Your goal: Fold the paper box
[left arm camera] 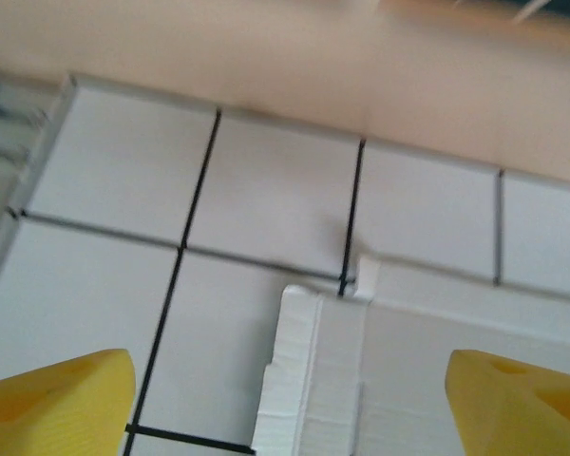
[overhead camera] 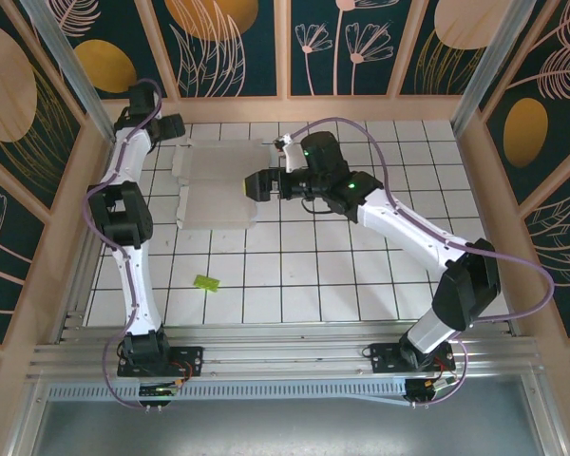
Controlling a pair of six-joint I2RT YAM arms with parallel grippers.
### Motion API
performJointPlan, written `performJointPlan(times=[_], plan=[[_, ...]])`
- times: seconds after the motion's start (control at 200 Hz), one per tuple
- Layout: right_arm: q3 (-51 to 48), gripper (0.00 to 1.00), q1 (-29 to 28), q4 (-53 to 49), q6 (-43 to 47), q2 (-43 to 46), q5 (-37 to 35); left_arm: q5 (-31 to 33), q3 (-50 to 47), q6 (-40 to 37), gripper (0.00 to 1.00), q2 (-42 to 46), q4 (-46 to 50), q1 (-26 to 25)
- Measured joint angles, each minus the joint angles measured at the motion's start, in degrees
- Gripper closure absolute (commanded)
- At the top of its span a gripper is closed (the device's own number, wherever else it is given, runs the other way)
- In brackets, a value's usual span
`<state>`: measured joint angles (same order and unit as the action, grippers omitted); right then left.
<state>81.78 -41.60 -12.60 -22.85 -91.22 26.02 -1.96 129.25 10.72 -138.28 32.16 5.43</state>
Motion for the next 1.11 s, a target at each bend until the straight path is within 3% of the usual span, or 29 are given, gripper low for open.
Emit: performJointPlan(times=[0.19, 0.305, 0.621, 0.771, 0.856, 0.986, 1.106], plan=[[4.5, 0.01, -0.3, -3.4, 0.1, -3.6, 0.5, -9.3, 1.6, 0.0, 0.17, -7.7, 1.3, 3.7], [5.2, 0.01, -0.3, -6.8, 0.0, -5.2, 0.4, -13.3, 3.5, -0.1, 0.26, -11.1, 1.2, 4.1], [2.7, 0.01, -0.3, -8.9, -0.2, -4.9, -1.8, -22.6, 3.0, 1.4, 0.65, -12.2, -0.7, 3.5], [1.9, 0.01, 0.2, -8.6, -0.4, -4.7, -2.2, -27.8, 1.6, 1.2, 0.88, -12.2, -1.6, 3.3], [1.0, 0.01, 1.1, -8.0, -0.9, -3.5, -2.5, -30.2, 0.8, 1.8, 0.94, -12.2, -2.5, 3.3], [-1.2, 0.01, 4.0, -6.2, -1.5, -0.5, -3.5, -34.2, -7.7, 4.1, 1.0, -9.0, -8.4, 3.3], [-4.0, 0.01, 10.2, -3.7, -1.5, 3.1, -3.7, -38.2, -24.3, 9.7, 1.0, -1.2, -19.7, 2.8]])
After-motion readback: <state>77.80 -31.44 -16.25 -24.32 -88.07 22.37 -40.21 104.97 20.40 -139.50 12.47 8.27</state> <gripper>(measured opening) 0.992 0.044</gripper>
